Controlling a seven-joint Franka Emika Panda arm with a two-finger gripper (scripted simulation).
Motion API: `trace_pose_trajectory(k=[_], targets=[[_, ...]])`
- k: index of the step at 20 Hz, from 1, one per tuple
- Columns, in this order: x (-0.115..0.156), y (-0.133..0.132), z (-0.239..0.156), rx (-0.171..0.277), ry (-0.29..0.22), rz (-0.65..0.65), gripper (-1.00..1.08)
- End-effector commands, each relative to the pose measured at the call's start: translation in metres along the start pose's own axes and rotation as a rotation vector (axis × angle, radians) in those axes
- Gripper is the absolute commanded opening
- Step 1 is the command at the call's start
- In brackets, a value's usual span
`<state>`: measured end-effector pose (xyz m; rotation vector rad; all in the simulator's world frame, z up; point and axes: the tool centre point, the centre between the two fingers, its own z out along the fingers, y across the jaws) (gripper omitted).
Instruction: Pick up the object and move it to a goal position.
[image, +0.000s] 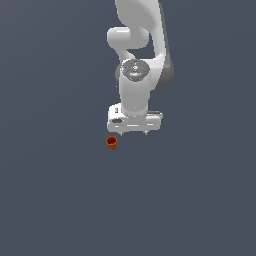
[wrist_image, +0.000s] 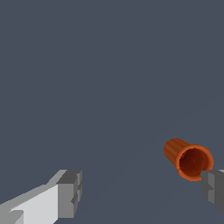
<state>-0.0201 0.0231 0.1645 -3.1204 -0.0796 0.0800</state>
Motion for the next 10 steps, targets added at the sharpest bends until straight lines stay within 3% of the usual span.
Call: trace_pose_trajectory(k=[1,10], targets=[[0.000,0.000,0.000,0.000,0.000,0.000,1.00],[0.000,-0.009,-0.014,0.022,0.008,-0.005,1.00]])
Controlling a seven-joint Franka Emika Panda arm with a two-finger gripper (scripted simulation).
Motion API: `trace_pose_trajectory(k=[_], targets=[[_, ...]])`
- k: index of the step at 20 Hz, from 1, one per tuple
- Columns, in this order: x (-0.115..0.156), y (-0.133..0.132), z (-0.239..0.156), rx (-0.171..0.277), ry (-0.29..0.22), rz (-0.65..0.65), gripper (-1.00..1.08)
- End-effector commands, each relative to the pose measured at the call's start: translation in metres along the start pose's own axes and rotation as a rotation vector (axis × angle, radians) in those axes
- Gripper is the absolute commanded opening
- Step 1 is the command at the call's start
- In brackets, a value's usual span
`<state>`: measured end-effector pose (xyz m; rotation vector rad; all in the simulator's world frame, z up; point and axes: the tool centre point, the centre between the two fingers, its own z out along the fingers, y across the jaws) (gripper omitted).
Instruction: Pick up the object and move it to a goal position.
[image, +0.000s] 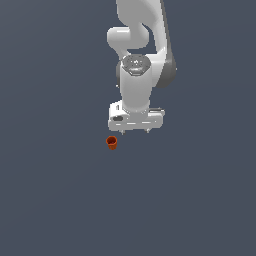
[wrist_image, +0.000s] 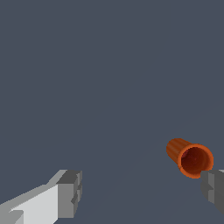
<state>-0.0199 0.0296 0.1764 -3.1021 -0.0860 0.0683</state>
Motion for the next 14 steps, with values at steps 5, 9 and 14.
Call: trace_pose_trajectory(k=[5,9,14], targets=[[0.000,0.000,0.000,0.002,0.001,-0.003,1.00],[-0.001,0.011,0.007,-0.001,0.005,-0.016,1.00],[-0.006,0.034,0.025,-0.009,0.014,-0.047,1.00]])
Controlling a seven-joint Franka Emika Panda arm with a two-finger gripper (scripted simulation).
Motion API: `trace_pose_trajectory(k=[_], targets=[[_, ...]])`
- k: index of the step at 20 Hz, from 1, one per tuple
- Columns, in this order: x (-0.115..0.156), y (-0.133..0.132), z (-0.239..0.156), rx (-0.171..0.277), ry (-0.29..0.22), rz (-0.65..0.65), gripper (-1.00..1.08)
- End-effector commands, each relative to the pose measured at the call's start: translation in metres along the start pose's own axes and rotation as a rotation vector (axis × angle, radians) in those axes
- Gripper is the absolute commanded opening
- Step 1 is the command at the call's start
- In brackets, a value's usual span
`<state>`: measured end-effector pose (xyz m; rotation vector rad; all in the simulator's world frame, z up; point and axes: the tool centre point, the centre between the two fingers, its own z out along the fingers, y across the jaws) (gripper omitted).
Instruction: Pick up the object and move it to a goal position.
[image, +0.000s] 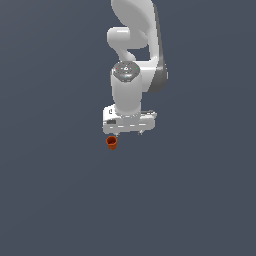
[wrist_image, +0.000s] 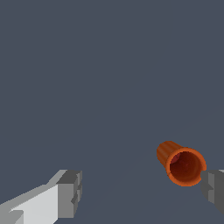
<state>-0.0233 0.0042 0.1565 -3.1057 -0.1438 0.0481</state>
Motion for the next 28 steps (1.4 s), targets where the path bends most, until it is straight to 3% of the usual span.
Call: trace_pose_trajectory(k=[1,13,28], targets=[[-0.004,0.014,0.011,-0.005,0.005,-0.018,1.00],[-0.029,0.077,0.060,-0.032,0.025,-0.112,1.00],[-0.034,0.085,0.087,-0.035,0.027,-0.123,1.00]])
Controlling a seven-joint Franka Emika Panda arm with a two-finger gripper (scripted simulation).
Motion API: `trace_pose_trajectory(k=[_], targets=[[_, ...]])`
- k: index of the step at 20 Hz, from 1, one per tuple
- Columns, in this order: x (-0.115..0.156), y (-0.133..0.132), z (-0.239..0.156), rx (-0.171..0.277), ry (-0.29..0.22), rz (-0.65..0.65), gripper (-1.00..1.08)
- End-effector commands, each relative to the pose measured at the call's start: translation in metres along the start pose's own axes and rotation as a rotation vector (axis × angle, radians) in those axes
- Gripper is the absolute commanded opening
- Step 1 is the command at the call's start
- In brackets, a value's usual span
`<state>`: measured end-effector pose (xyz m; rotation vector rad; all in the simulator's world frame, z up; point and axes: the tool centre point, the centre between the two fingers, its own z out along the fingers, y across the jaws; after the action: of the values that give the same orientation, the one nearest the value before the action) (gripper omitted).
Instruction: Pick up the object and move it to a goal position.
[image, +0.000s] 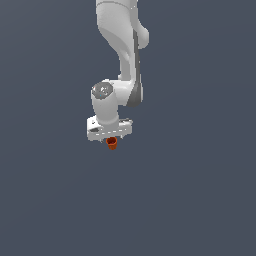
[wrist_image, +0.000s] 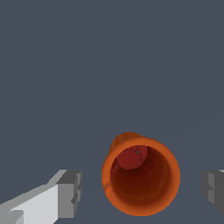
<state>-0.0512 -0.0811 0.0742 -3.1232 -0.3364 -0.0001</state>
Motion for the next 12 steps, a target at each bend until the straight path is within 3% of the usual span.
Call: trace_pose_trajectory(k=[1,10,11,12], targets=[[-0.001,0.000,0.012,0.000,-0.001,-0.001,1.00],[0.000,0.000,0.036,0.000,0.000,-0.002,1.00],[0.000,0.000,0.036,0.000,0.000,-0.002,-1.00],[0.000,0.000,0.036,0.000,0.000,-0.002,-1.00]])
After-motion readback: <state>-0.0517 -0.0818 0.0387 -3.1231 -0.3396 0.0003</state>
